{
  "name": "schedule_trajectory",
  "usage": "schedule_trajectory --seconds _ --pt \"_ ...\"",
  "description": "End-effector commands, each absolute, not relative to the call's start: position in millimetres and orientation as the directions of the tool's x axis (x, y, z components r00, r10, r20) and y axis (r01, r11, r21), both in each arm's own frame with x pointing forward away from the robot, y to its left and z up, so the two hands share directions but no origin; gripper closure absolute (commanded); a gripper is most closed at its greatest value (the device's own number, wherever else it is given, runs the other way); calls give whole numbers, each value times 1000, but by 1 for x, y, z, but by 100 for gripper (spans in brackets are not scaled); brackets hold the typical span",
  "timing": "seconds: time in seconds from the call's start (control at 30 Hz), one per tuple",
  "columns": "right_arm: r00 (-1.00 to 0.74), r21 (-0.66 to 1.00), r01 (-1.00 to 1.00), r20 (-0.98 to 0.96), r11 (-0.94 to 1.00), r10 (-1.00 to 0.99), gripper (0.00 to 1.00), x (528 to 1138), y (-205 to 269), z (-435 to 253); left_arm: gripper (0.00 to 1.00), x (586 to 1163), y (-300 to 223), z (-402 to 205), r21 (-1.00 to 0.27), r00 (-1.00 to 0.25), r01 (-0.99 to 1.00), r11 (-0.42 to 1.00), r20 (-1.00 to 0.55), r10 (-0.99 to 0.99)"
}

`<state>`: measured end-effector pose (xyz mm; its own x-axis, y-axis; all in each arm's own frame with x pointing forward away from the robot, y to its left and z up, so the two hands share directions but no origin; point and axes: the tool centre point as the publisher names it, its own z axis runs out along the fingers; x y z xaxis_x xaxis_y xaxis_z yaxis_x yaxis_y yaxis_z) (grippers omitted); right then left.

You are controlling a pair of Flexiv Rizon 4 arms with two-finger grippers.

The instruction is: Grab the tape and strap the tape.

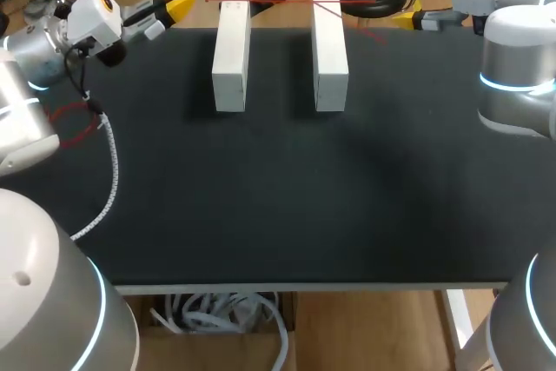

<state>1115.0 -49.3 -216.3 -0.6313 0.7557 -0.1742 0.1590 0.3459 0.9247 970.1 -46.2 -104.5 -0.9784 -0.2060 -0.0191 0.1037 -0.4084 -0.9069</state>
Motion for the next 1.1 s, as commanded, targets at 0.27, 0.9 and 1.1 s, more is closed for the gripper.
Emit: schedule_trajectory --seconds 0.27,0.9,1.1 --pt "-627 935 169 -142 312 766 0 1113 -49 -214 100 971 -46 -105 -906 -979 105 -410 -21 -205" --pt "-413 966 203 231 -158 881 0 1070 -41 -182 100 971 -46 -105 -906 -979 105 -410 -21 -205" --pt "-363 943 196 325 -269 874 0 1049 -39 -173 100 971 -46 -105 -906 -979 105 -410 -21 -205"
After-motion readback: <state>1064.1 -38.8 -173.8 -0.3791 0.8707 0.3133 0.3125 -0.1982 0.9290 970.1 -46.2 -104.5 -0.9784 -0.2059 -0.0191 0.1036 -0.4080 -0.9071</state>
